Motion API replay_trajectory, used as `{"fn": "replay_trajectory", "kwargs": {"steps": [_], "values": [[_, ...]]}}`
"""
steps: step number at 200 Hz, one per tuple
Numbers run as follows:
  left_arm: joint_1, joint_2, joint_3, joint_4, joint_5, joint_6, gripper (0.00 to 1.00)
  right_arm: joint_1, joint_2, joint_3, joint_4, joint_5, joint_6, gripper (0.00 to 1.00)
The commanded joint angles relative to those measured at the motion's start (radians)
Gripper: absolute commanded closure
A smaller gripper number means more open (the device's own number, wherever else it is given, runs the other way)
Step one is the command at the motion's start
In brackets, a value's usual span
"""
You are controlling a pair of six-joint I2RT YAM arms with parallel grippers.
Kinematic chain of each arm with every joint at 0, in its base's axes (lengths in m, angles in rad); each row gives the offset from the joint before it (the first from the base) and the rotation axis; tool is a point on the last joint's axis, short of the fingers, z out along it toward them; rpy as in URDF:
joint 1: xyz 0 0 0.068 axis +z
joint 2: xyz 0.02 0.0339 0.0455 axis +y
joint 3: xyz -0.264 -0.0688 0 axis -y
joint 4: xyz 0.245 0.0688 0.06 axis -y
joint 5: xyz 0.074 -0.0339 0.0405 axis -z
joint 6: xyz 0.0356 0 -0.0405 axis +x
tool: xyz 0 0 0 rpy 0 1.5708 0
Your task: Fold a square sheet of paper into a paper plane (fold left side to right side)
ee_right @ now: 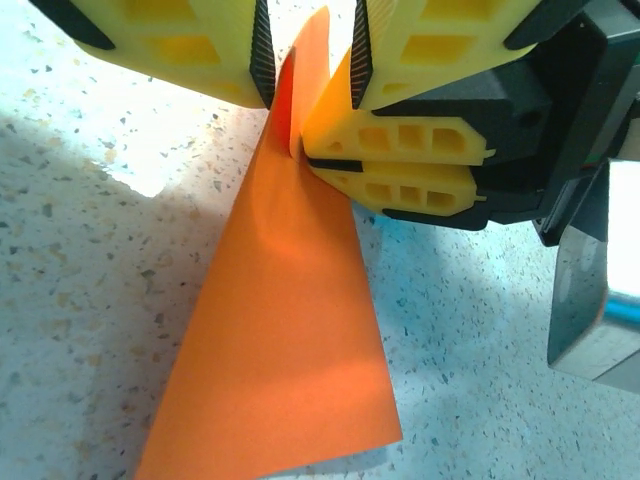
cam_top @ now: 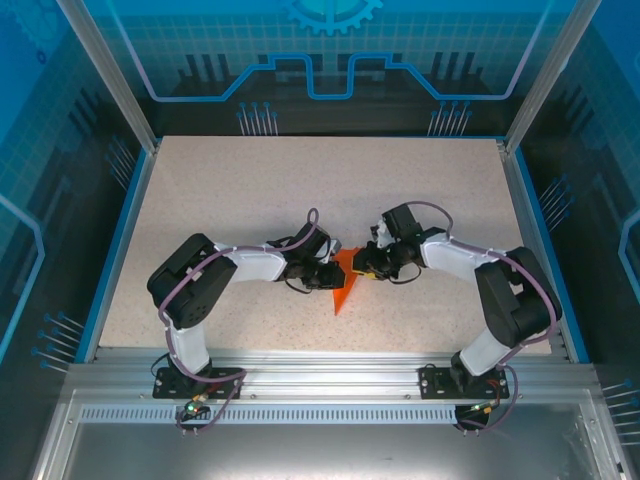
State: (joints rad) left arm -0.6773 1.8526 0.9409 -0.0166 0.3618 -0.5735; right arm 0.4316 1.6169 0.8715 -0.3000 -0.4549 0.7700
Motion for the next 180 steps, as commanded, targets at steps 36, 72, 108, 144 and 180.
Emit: {"fn": "replay_trajectory", "kwargs": {"steps": [36,72,108,144,180], "values": [[-0.005,0.026,0.01,-0.035,-0.037,0.032,0.84,-0.033,0.092,0.072,-0.124,-0.005,-0.041,0.65],[-0.004,0.023,0.009,-0.03,-0.034,0.031,0.84,-0.048,0.138,0.072,-0.069,-0.021,-0.026,0.63],[-0.004,0.024,0.009,-0.031,-0.037,0.037,0.84,-0.077,0.163,0.076,-0.013,-0.039,-0.024,0.61],[-0.005,0.026,0.009,-0.03,-0.039,0.039,0.84,-0.109,0.195,0.095,0.024,-0.054,-0.047,0.62],[-0.004,0.026,0.007,-0.025,-0.039,0.042,0.85,-0.131,0.239,0.127,0.053,-0.067,-0.064,0.62]]}}
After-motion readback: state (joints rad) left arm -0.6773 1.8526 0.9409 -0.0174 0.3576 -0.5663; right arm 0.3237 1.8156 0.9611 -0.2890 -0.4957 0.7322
